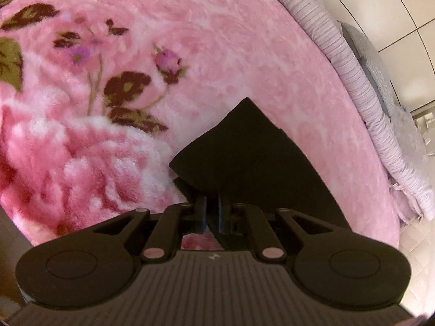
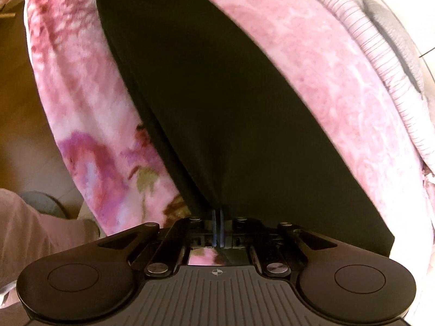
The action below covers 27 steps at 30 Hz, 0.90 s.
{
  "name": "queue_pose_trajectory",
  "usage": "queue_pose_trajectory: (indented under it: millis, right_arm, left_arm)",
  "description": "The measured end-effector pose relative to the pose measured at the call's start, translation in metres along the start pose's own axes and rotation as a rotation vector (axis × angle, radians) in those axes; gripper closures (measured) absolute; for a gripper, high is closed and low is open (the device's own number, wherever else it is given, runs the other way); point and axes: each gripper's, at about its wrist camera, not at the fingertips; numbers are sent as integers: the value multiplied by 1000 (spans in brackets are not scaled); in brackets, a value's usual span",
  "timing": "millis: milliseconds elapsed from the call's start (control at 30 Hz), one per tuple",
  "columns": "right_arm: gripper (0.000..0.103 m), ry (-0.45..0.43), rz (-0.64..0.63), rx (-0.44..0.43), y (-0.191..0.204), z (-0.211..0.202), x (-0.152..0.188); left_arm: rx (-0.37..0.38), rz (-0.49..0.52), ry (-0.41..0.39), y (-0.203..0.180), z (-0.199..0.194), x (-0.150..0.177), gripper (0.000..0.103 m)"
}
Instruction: Fold clothes
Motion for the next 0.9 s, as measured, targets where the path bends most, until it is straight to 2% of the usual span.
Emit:
queue_pose_trajectory:
  millis: [167,267,367,467,600,700,767,833,900]
  right_arm:
    - [102,20,3,18,1,3,-3]
    - [101,19,15,23,-1,0,-2]
    - [98,-6,150,-14,-17,-11,3]
    - [92,-4,382,-72,-43,-19,21]
    - [89,-4,782,-134,-86,-25,70]
    - [87,-1,1129,-173,-119,-27,126]
    - [87,-7,1388,-193,-139,-28,178]
    - [87,-44,1625,-169,-156,-35,234]
    - [87,-103,1789,-135,-165,-45,285]
  left_arm:
    - [-15,30,9,-6,-6,-2,95]
    - [-61,42,7,-13,-22,0,94]
    - [-134,115,15,-29,-38,6,95]
    - [-154,225,33,-51,-47,15,95]
    - [-91,323,88,-85,-38,39,95]
    - [-44,363,134,-112,-19,64,95]
    - [-6,390,165,-133,-7,85,95]
    - [18,427,200,-156,6,107,95]
    - [35,460,223,-180,17,132,95]
Point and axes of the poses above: each gripper's, at about its wrist camera, not at the fingertips, and z roughly the way its jaws point, y to its left, x to its underside, and after that the axes turned 3 degrees about -z, right-handed
